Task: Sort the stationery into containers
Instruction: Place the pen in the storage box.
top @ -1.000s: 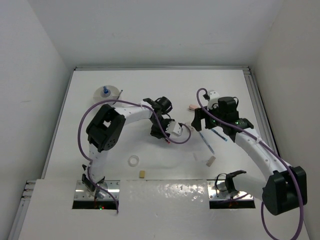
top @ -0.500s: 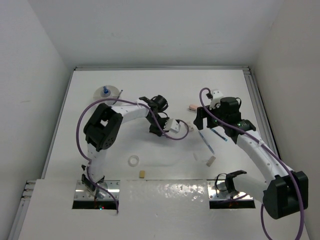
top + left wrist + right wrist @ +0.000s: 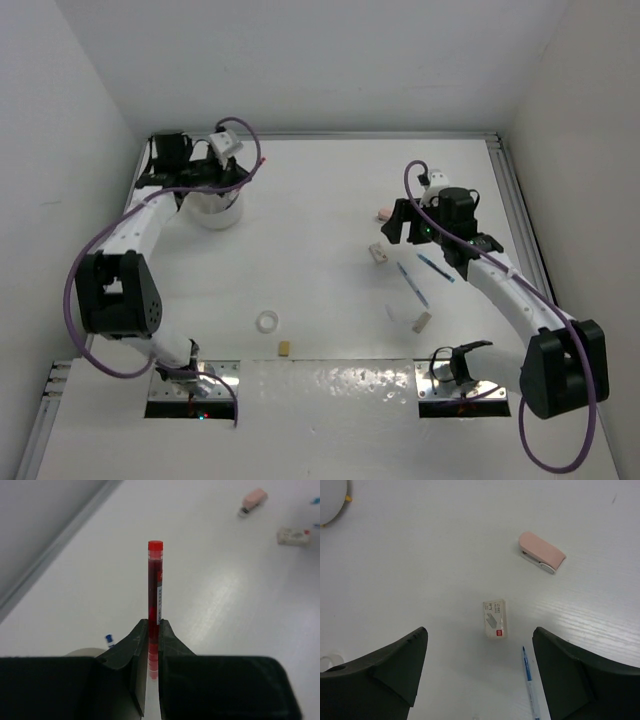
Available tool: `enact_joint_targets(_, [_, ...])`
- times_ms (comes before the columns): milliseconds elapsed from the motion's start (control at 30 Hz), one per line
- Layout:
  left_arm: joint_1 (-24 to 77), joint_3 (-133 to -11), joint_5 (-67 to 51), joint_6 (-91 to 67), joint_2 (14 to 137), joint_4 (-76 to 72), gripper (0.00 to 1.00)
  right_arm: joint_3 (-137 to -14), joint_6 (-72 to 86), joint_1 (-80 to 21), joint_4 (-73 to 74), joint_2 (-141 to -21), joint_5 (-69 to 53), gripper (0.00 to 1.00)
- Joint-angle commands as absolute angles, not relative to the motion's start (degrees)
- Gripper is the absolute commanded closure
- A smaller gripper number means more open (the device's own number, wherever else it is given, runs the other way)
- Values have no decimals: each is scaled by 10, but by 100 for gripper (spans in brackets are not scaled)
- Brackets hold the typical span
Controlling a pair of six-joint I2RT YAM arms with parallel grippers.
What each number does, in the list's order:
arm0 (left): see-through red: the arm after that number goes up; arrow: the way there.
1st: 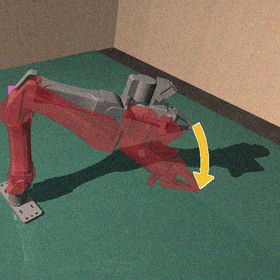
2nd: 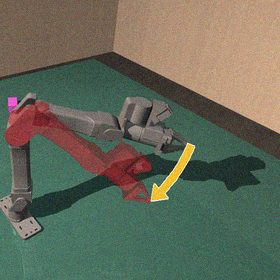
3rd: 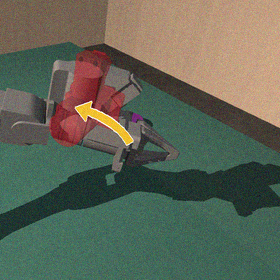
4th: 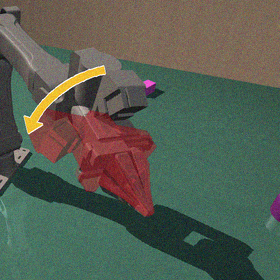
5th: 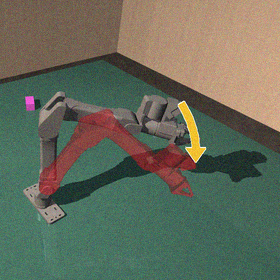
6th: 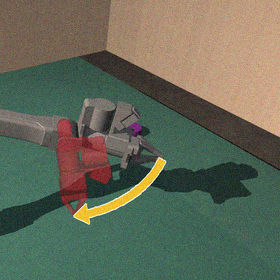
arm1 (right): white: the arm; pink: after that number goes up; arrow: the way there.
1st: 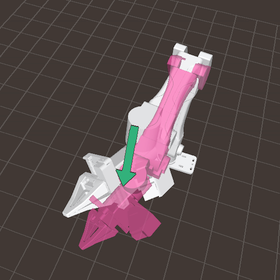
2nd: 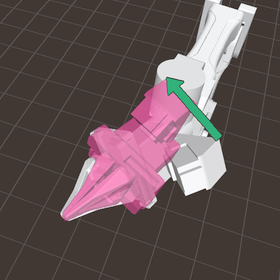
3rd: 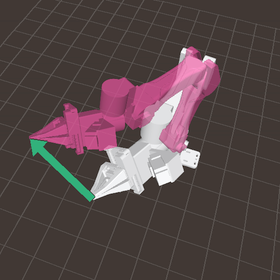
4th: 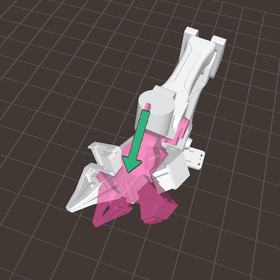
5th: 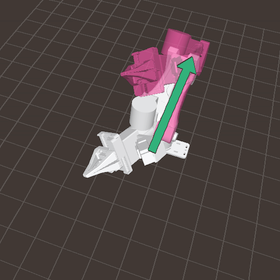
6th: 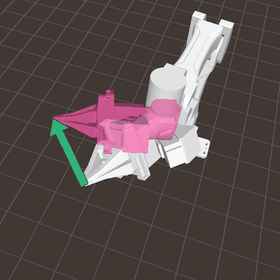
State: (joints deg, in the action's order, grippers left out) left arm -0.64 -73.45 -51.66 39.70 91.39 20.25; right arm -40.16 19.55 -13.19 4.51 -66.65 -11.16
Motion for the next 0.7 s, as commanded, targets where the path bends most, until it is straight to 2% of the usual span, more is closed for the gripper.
enact_joint_targets(0, [-28,-649,-522,258,867,-32,100,-449,216,-130,12,-699,-133,16])
enact_joint_targets(333, [-80,-597,-511,194,918,-225,100,-537,225,-130,24,-781,-149,18])
enact_joint_targets(667, [-89,-568,-519,256,962,-249,100,-554,223,-130,51,-802,-146,18])
